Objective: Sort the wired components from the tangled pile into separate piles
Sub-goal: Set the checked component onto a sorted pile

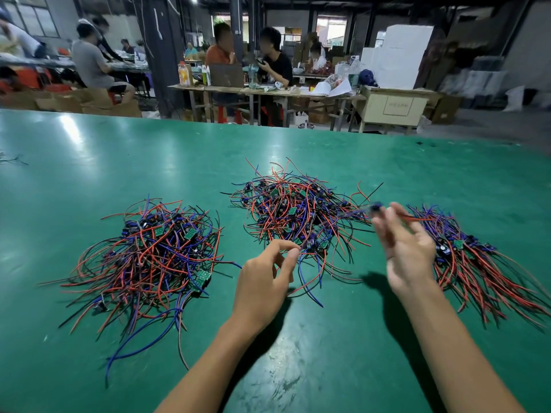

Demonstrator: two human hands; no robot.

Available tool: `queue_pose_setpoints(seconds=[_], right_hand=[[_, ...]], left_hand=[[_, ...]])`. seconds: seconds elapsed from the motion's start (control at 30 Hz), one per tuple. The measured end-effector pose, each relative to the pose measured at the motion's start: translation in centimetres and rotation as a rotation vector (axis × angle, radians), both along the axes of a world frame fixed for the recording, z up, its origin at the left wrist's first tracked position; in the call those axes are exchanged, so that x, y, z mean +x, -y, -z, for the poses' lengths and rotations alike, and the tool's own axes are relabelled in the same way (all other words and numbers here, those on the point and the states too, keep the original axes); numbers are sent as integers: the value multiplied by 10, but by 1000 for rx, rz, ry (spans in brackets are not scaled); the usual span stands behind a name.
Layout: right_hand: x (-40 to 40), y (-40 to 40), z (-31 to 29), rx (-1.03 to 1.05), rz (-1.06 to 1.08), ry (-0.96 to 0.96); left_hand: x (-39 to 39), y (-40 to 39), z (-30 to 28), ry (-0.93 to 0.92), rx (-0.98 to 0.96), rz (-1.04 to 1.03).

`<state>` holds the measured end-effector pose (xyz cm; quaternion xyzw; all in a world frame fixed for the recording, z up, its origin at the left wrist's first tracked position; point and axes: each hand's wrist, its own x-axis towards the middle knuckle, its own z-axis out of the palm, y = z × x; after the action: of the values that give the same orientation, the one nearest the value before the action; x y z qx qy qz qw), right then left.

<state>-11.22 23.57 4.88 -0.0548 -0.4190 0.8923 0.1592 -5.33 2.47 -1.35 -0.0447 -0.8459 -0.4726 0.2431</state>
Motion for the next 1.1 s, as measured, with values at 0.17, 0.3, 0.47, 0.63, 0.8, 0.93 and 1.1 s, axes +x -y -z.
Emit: queue_pose_setpoints(seconds=[0.17,0.3,0.47,0.63,0.8,0.93,1.1], right_hand=[[-14,-46,-4,-212,395,118],[-12,-46,7,-142,402,312],[-3,-13,14,495,-42,189],[9,20,40,1542,-327,-113],[12,23,46,1734,-388,-172],[12,20,47,1714,-353,-182],[10,16,50,1673,-274,-279]], left_hand=[[2,-2,-1,32,-85,-61],[4,-2,-2,87,-215,-25],[7,-4,-2,158,-490,35],[7,-1,-2,151,-326,61],[7,-2,0,159,-432,-149],[4,-1,5,251,-542,-209],[4,-3,3,236,-522,-149]])
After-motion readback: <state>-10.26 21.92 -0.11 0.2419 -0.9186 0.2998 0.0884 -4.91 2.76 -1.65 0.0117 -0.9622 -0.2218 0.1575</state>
